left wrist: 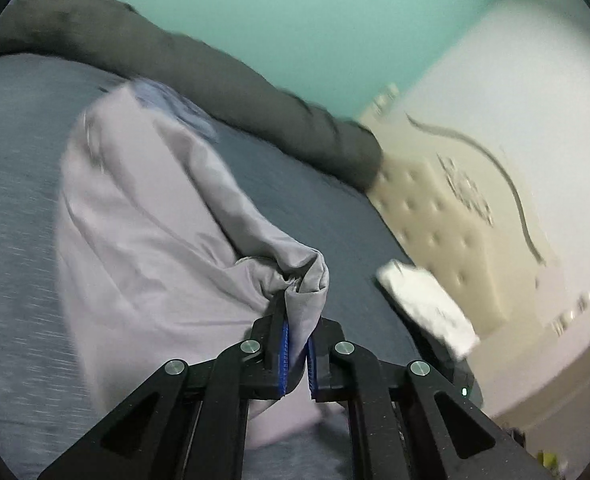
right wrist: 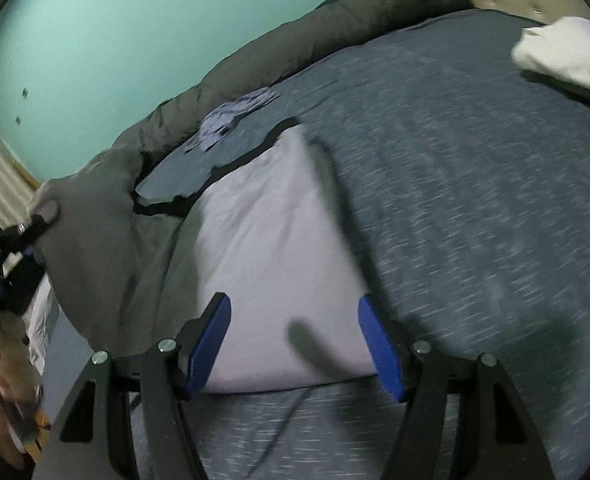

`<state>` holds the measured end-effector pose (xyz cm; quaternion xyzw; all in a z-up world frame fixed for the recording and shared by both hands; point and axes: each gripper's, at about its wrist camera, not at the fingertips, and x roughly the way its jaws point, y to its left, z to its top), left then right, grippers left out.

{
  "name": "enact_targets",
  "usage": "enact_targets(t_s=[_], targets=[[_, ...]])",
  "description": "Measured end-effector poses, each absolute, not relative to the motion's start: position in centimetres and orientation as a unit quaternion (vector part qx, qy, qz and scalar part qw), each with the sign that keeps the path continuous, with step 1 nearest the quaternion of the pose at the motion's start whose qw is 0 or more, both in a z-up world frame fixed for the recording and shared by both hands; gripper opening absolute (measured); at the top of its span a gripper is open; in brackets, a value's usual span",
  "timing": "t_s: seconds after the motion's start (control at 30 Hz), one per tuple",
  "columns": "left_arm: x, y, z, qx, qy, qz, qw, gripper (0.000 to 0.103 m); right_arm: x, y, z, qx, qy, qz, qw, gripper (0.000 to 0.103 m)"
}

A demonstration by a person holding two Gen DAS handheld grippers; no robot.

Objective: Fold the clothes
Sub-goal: 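Fold the held side lengthwise over the garment and open the left tool, then grasp the other garment side edge with the right tool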

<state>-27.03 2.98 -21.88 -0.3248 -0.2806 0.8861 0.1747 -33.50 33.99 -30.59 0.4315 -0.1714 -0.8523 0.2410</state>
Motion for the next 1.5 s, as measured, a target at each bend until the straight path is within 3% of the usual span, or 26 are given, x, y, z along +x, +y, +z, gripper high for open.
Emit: enact_targets(t_s=[0.17, 0.3, 0.43, 0.57, 0.8, 1.1, 1.43, 1.5], targets=[[-30.1, 12.8, -27.6, -0.423, -0.208, 0.854, 0.221, 0.007, -33.9, 36.6, -31.3, 0.438, -0.196, -0.851, 0.215, 0.067], [-30.5, 16.2, -30.4, -0.460, -0.154, 0.848, 0.214, 0.007, -33.6, 37.4, -30.9, 0.432, -0.197, -0.855, 0.210, 0.067], [-29.5, 15.0, -29.1, -0.446, -0.177, 0.852, 0.209, 0.014, -33.3, 37.4, -30.1, 0.421, -0.179, -0.866, 0.202, 0.067], [-27.7, 12.5, -25.8, -0.414, -0.184, 0.870, 0.196, 0.048, -33.2, 37.2, -29.9, 0.419, -0.178, -0.867, 0.206, 0.067], [-27.2, 8.8, -24.1, -0.396, -0.171, 0.891, 0.140, 0.048, -32.8, 36.2, -29.1, 0.411, -0.159, -0.872, 0.212, 0.067], [-26.9, 6.4, -29.6, -0.443, -0.153, 0.878, 0.097, 0.048, -32.8, 33.3, -28.5, 0.407, -0.163, -0.856, 0.276, 0.067], [-27.3, 7.4, -31.2, -0.449, -0.138, 0.877, 0.100, 0.048, -33.6, 30.6, -30.0, 0.428, -0.149, -0.842, 0.293, 0.067], [-27.3, 7.6, -31.4, -0.451, -0.134, 0.877, 0.101, 0.048, -33.6, 29.8, -30.3, 0.432, -0.132, -0.843, 0.291, 0.060]])
